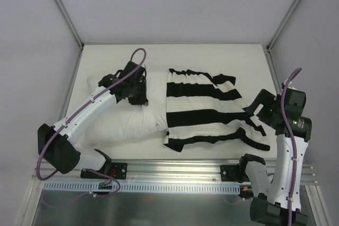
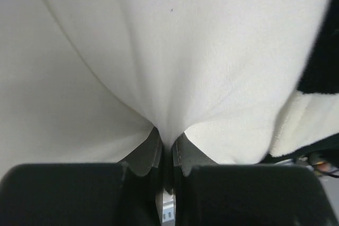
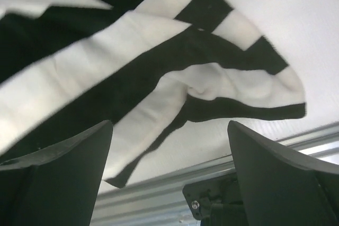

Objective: Remove the pillowcase from the pillow

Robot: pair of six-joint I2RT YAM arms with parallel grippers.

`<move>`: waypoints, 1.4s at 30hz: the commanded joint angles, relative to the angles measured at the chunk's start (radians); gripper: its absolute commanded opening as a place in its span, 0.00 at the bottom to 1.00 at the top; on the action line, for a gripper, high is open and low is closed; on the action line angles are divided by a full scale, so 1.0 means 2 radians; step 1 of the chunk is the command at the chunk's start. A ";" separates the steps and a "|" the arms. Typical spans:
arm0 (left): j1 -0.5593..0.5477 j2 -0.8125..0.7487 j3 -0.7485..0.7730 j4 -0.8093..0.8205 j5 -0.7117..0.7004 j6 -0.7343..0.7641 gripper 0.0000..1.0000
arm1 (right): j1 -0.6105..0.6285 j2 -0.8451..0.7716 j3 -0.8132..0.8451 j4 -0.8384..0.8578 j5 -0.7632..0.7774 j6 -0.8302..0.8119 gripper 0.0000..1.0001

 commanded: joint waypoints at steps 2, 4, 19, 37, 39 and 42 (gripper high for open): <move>0.051 -0.019 0.056 0.049 0.117 -0.006 0.00 | 0.081 -0.034 -0.008 -0.018 -0.067 -0.005 0.96; 0.053 -0.011 0.075 0.049 0.130 -0.006 0.00 | 0.131 -0.050 -0.023 0.003 -0.074 0.026 0.99; 0.072 0.033 0.155 0.049 0.132 -0.023 0.00 | 0.659 0.086 -0.058 0.093 0.268 0.287 0.96; 0.092 0.005 0.132 0.049 0.154 -0.022 0.00 | 0.617 0.080 -0.188 0.312 0.339 0.394 0.73; 0.092 0.005 0.133 0.049 0.154 -0.020 0.00 | 0.616 0.071 -0.190 0.306 0.352 0.387 0.20; 0.101 -0.001 0.132 0.048 0.155 -0.015 0.00 | 0.614 0.065 -0.168 0.256 0.378 0.369 0.01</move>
